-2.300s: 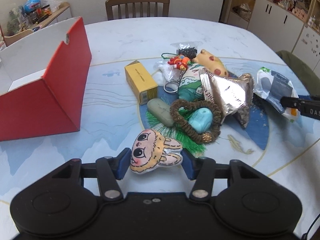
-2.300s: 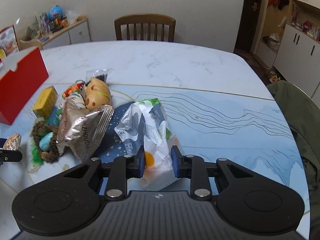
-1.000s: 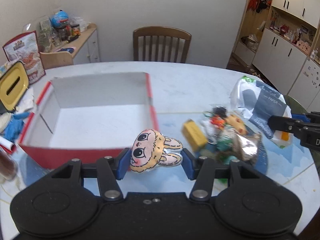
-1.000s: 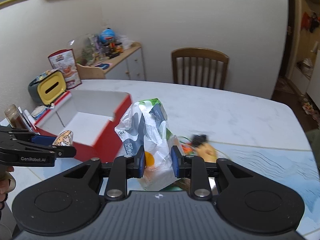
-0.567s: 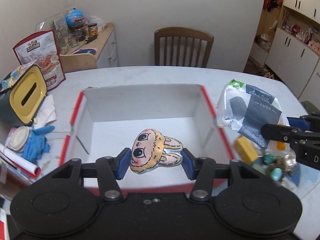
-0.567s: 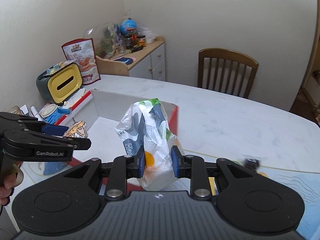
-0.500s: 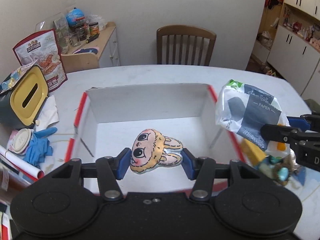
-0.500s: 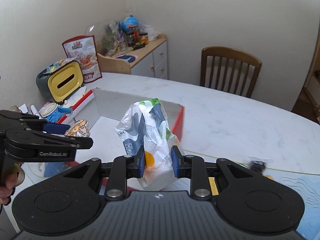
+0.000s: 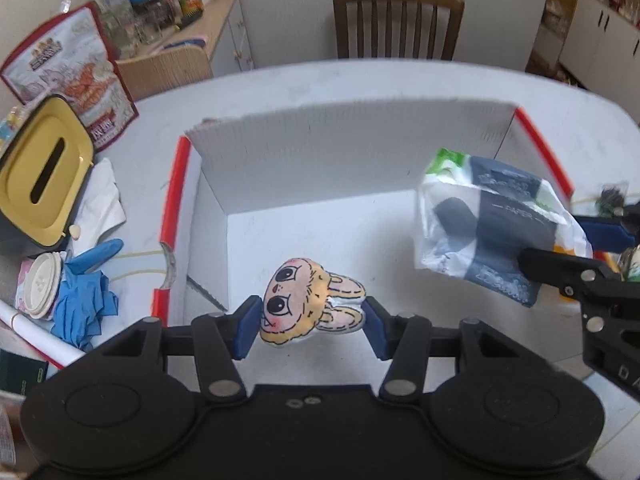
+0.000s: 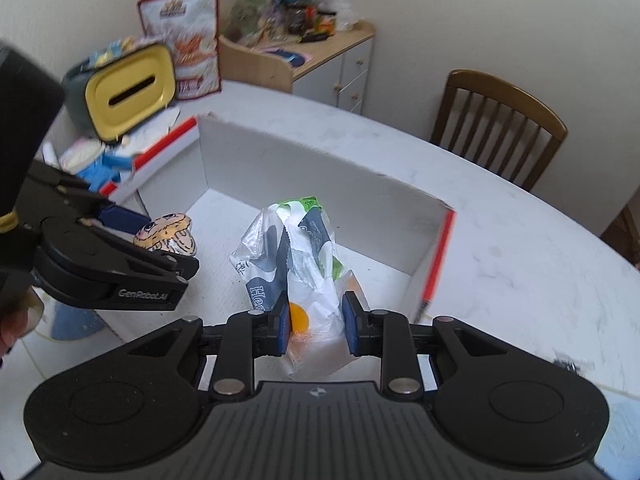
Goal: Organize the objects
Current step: 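Carry the plastic bag and cartoon cushion with both grippers over the red box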
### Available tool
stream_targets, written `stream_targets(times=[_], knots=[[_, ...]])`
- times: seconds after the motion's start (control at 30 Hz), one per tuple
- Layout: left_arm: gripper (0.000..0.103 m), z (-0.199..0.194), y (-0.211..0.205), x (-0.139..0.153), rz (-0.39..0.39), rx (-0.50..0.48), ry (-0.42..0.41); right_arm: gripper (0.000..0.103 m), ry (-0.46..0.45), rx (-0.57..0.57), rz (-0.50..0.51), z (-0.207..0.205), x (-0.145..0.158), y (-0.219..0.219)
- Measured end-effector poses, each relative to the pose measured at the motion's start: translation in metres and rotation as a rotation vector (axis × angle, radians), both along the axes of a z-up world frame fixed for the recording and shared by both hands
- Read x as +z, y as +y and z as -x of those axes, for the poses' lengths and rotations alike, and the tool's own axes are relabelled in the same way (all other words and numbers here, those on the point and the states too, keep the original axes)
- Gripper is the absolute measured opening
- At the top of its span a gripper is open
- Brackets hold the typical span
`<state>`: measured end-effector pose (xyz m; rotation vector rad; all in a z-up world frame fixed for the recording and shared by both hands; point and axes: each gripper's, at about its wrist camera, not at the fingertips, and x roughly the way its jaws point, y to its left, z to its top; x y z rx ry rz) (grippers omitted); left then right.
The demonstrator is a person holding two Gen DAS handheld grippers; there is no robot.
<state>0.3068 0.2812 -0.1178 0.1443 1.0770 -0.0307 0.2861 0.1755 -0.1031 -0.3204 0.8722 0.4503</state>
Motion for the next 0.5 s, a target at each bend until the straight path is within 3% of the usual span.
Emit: stream_targets(times=[0.5], knots=[[0.053,-0.02,0.006,-0.027,-0.013,-0.057,0.154,0.026,0.13,0.01,0.086,-0.022,-0.043,0.02]])
